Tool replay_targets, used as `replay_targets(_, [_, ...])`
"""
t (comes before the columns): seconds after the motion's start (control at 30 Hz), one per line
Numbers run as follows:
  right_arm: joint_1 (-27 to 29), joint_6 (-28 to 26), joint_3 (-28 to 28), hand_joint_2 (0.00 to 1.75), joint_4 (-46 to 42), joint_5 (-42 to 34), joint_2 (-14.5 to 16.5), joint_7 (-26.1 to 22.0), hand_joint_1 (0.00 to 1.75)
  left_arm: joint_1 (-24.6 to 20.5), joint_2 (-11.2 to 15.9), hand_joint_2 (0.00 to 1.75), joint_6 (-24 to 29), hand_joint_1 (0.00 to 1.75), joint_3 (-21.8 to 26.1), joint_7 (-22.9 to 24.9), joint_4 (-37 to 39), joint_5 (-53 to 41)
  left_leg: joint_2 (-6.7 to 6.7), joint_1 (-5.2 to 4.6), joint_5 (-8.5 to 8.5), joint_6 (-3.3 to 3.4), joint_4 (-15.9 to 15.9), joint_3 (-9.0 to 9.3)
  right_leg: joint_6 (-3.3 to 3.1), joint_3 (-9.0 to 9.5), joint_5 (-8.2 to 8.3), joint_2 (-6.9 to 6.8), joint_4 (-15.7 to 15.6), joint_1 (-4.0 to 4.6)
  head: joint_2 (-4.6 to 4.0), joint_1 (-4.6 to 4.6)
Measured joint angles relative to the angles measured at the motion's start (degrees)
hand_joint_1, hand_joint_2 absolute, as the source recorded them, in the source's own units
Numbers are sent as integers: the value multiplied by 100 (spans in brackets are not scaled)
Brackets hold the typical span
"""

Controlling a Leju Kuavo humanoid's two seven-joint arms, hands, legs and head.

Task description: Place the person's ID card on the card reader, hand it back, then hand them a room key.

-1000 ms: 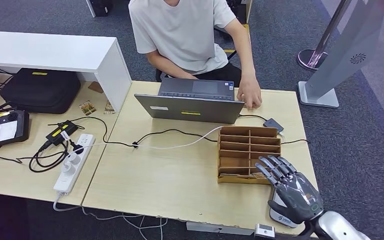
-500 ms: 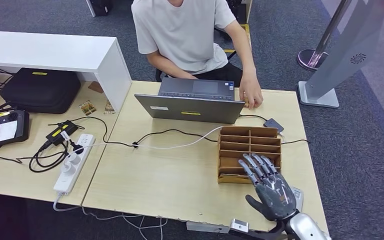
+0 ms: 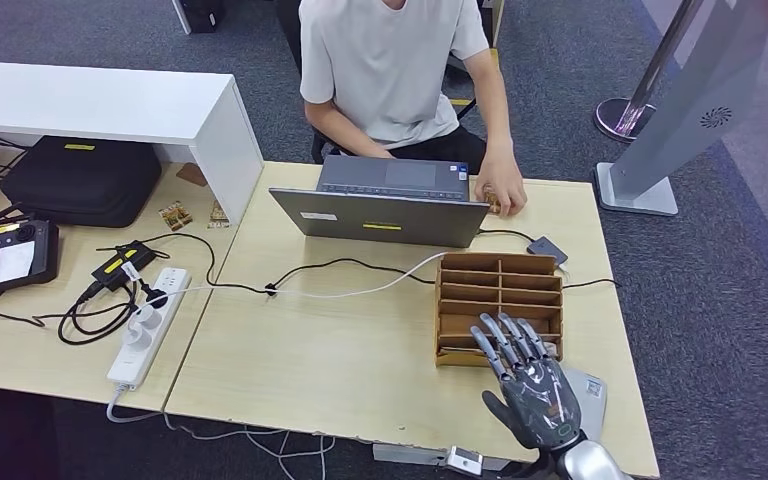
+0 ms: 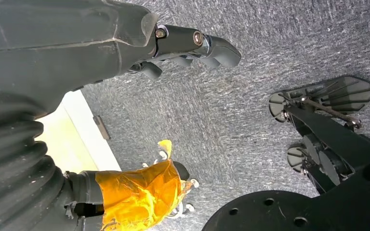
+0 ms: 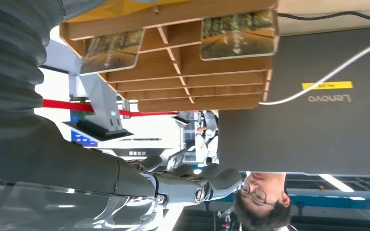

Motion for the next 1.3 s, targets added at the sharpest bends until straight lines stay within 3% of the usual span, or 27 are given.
replay_targets(0.57, [3,-65,-592,175,700,79,121,183,0,-3,6,175,0,0,-44,58,0,2,0,0,0,0,0,0,0,0,0,0,0,0,0,1])
replay_targets(1.3, [-12,186,-759,175,318,-27,191,156,0,-3,7,175,17,0,-49,62,0,26,0,0,0,0,0,-1,0,0,0,0,0,0,0,-1])
